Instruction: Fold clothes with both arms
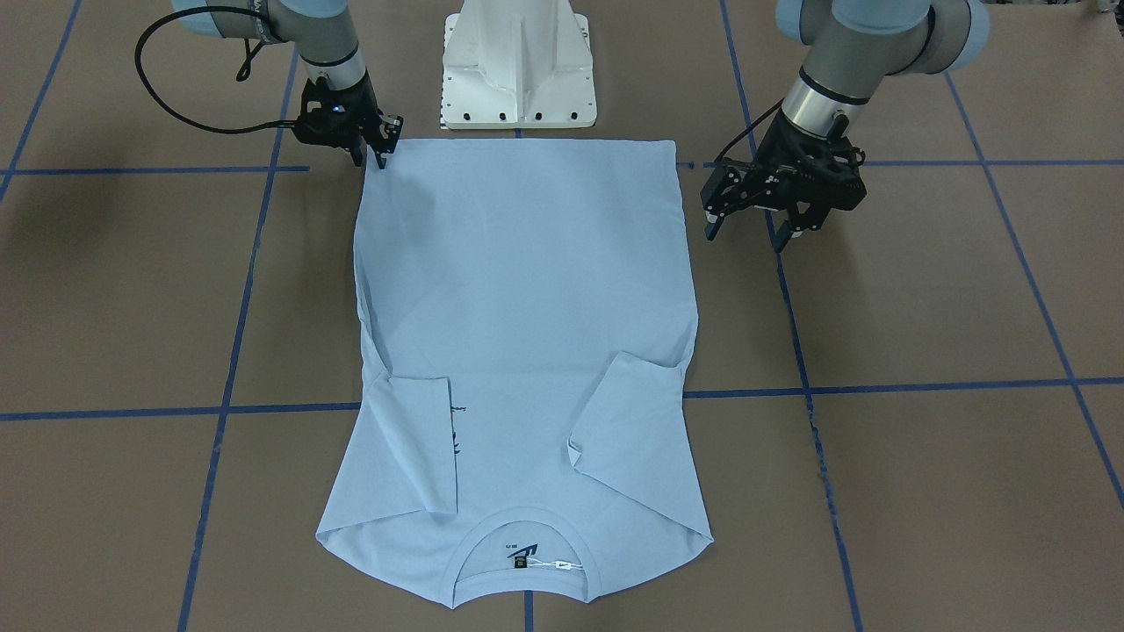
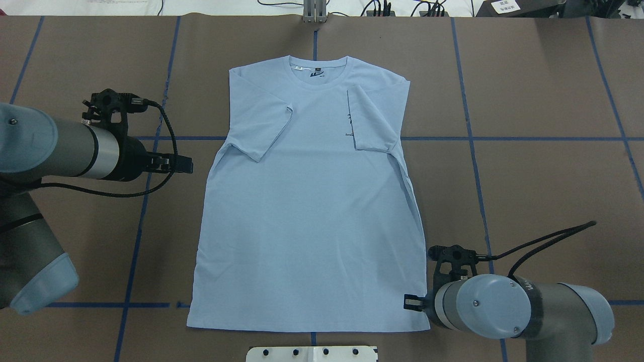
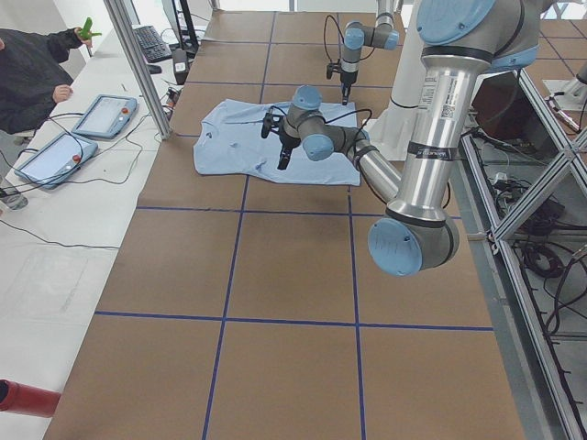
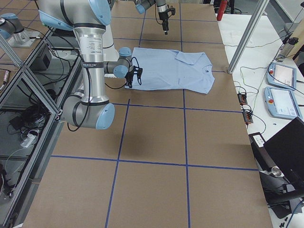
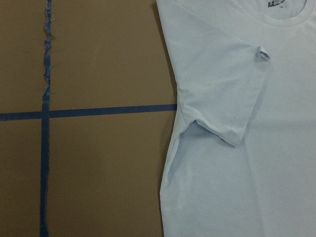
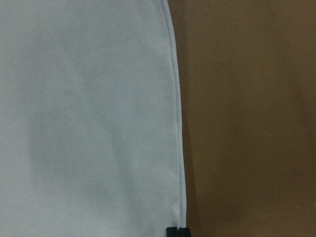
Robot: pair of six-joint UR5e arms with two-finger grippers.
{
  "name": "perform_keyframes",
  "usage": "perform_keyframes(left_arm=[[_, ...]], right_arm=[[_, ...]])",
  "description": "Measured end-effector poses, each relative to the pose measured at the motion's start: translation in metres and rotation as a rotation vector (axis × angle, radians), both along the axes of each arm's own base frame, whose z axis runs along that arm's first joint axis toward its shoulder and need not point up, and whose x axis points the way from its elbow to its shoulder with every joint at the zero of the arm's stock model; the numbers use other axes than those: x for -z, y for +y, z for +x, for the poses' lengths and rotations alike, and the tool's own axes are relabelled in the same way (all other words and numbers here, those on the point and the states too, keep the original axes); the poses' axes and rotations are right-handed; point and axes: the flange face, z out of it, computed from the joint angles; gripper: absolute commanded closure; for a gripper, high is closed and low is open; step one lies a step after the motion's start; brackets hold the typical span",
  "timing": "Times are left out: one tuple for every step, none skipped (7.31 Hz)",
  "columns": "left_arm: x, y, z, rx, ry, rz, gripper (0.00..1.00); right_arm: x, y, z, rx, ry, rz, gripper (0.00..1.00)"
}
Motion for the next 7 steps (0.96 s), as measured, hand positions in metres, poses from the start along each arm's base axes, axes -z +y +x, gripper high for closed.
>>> perform_keyframes(left_arm=[[-0.0002, -0.0005, 0.0009, -0.001, -0.001, 0.0, 0.0], [0.0002, -0.0007, 0.0013, -0.001, -0.001, 0.001, 0.0], [0.0006, -0.0008, 0.0016, -0.001, 0.0, 0.001, 0.0], [0.0005, -0.0009, 0.0017, -0.001, 0.0, 0.001, 0.0], [0.0005, -0.0009, 0.0018, -0.002, -0.001, 0.001, 0.0], [0.0005, -0.0009, 0.0018, -0.002, 0.0, 0.001, 0.0], [0.0004, -0.0009, 0.0017, -0.001, -0.001, 0.001, 0.0]], right_arm=[[0.0005, 0.0004, -0.0001, 0.001, -0.001, 0.0, 1.0], [0.0007, 0.0007, -0.0001, 0.001, -0.001, 0.0, 1.0], [0.0009, 0.0017, -0.0004, 0.003, -0.002, -0.001, 0.41], [0.0011, 0.0028, -0.0007, 0.005, -0.002, -0.001, 0.0], [0.0014, 0.0044, -0.0012, 0.008, -0.003, -0.001, 0.0], [0.0017, 0.0062, -0.0017, 0.011, -0.004, -0.001, 0.0], [0.0016, 0.0075, -0.0021, 0.013, -0.004, -0.002, 0.0]])
